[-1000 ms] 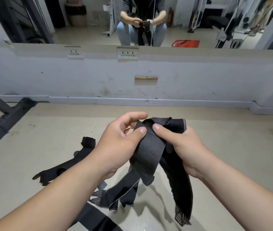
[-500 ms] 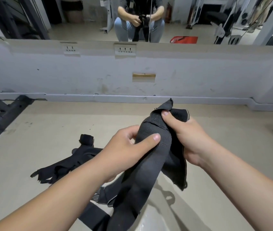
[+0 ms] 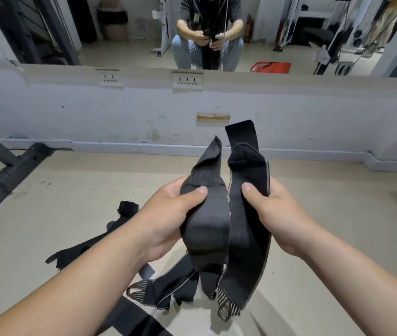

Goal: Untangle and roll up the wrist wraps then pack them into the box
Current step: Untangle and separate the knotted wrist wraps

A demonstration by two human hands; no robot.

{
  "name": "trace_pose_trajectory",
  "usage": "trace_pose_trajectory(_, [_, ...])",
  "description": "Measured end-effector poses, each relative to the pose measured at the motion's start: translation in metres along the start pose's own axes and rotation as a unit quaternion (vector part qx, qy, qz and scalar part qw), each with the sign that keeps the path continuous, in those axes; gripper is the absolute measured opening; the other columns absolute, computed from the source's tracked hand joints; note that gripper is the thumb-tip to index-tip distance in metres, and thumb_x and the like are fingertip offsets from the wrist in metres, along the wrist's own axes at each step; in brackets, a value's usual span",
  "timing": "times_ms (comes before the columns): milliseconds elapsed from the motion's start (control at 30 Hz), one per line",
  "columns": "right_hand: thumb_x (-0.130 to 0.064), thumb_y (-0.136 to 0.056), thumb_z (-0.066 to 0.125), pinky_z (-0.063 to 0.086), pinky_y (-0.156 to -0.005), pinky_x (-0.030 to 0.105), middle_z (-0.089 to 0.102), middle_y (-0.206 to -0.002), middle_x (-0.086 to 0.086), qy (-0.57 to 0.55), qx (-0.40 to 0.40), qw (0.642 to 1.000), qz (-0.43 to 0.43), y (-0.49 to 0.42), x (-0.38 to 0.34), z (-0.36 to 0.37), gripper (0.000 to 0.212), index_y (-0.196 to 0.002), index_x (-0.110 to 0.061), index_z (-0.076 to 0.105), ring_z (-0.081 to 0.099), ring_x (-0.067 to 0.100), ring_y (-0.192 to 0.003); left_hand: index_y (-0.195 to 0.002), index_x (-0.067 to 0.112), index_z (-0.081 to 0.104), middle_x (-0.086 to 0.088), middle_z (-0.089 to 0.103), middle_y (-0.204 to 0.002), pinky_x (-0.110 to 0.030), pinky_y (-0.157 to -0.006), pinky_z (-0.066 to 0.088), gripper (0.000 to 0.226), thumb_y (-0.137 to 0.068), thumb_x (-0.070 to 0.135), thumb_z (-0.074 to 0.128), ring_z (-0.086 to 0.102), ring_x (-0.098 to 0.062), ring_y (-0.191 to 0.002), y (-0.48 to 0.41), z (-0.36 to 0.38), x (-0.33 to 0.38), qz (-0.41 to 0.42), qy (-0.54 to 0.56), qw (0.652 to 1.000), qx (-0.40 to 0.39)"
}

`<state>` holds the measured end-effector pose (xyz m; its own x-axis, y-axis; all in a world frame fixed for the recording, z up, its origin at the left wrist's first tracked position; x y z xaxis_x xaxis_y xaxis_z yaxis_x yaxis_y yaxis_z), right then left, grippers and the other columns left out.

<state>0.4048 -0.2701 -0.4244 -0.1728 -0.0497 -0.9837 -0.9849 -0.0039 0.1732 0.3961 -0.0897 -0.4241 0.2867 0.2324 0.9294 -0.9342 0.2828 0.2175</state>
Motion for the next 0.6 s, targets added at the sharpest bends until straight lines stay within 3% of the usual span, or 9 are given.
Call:
trace_pose_trajectory(100, [-0.011,-0.107,0.055,0.059,-0.096,0.042,0.081,-0.107,0.007,-0.047,-0.009,0.998,0.030,0.002,0.006,0.005,0.018,-0.110,-0.009,0.073,0.076,0.029,-0.107,-0.127,0.003,0.069,-0.021,0.075,-0.123,-0.040,-0.096,0.056,0.026,-0.105,0.011,0.058,0.072,-0.033,-0.112,-0.003,-0.001,-0.002,0.005,0.016,1.000,0.010])
trace_pose_trajectory(200, [-0.012,-0.107,0.054,0.057,-0.100,0.045,0.080,-0.110,0.010,-0.078,-0.031,0.995,0.050,0.006,0.008,0.013,0.022,-0.113,-0.008,0.074,0.076,0.029,-0.107,-0.119,0.010,0.071,-0.018,0.077,-0.118,-0.026,-0.073,0.058,0.019,-0.105,0.010,0.059,0.076,-0.024,-0.097,-0.001,0.001,-0.002,0.010,0.011,1.000,0.019])
trace_pose_trajectory(300, [-0.024,-0.109,0.052,0.057,-0.100,0.044,0.080,-0.113,0.008,-0.091,-0.054,0.993,0.048,0.008,0.006,0.020,0.027,-0.118,-0.010,0.074,0.076,0.027,-0.108,-0.107,0.010,0.071,-0.010,0.077,-0.091,-0.015,-0.042,0.046,0.022,-0.104,0.001,0.051,0.069,-0.012,-0.057,0.003,0.005,-0.001,-0.010,0.012,1.000,0.020])
trace_pose_trajectory(367, [-0.036,-0.109,0.051,0.057,-0.098,0.041,0.080,-0.114,0.005,-0.088,-0.062,0.993,0.041,0.009,0.006,0.024,0.034,-0.120,-0.013,0.073,0.076,0.023,-0.109,-0.099,0.012,0.071,-0.005,0.072,-0.078,-0.014,-0.037,0.040,0.027,-0.102,0.001,0.047,0.062,-0.009,-0.048,0.005,0.006,-0.001,-0.014,0.002,0.999,0.037])
trace_pose_trajectory(433, [-0.041,-0.108,0.049,0.058,-0.096,0.037,0.080,-0.114,0.003,-0.066,-0.072,0.995,0.031,0.010,0.006,0.028,0.037,-0.121,-0.015,0.072,0.076,0.020,-0.109,-0.096,0.011,0.073,-0.004,0.077,-0.082,-0.018,-0.049,0.050,0.023,-0.104,0.013,0.051,0.071,-0.012,-0.061,0.004,0.007,-0.002,-0.015,-0.007,0.999,0.050])
trace_pose_trajectory(500, [-0.040,-0.108,0.049,0.060,-0.088,0.029,0.081,-0.111,0.002,-0.048,-0.079,0.996,0.018,0.011,0.007,0.033,0.035,-0.119,-0.016,0.072,0.076,0.019,-0.107,-0.107,0.009,0.074,-0.013,0.081,-0.101,-0.034,-0.077,0.061,0.024,-0.104,0.029,0.061,0.079,-0.024,-0.091,0.004,0.005,-0.005,-0.006,-0.024,0.997,0.069])
trace_pose_trajectory(533, [-0.039,-0.107,0.051,0.060,-0.084,0.026,0.081,-0.111,0.003,-0.051,-0.085,0.995,0.012,0.012,0.008,0.035,0.034,-0.119,-0.015,0.072,0.077,0.019,-0.106,-0.111,0.009,0.072,-0.016,0.079,-0.106,-0.043,-0.088,0.060,0.026,-0.102,0.033,0.065,0.078,-0.030,-0.099,0.003,0.004,-0.007,0.003,-0.041,0.996,0.080])
trace_pose_trajectory(600, [-0.038,-0.103,0.056,0.061,-0.085,0.027,0.080,-0.111,0.005,-0.050,-0.101,0.994,-0.008,0.015,0.009,0.041,0.033,-0.118,-0.013,0.072,0.077,0.019,-0.104,-0.111,0.016,0.067,-0.014,0.080,-0.100,-0.045,-0.087,0.061,0.022,-0.101,0.035,0.068,0.078,-0.032,-0.093,0.004,0.001,-0.007,0.024,-0.073,0.992,0.105])
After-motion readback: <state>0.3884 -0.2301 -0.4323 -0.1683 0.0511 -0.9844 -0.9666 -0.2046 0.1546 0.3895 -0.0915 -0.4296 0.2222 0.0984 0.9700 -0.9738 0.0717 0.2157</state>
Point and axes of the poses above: each hand's wrist, its own y-axis away from the middle knuckle, its own z-axis out of the palm, x = y × z, the point moved 8 cm from there along -y, towards the middle knuckle
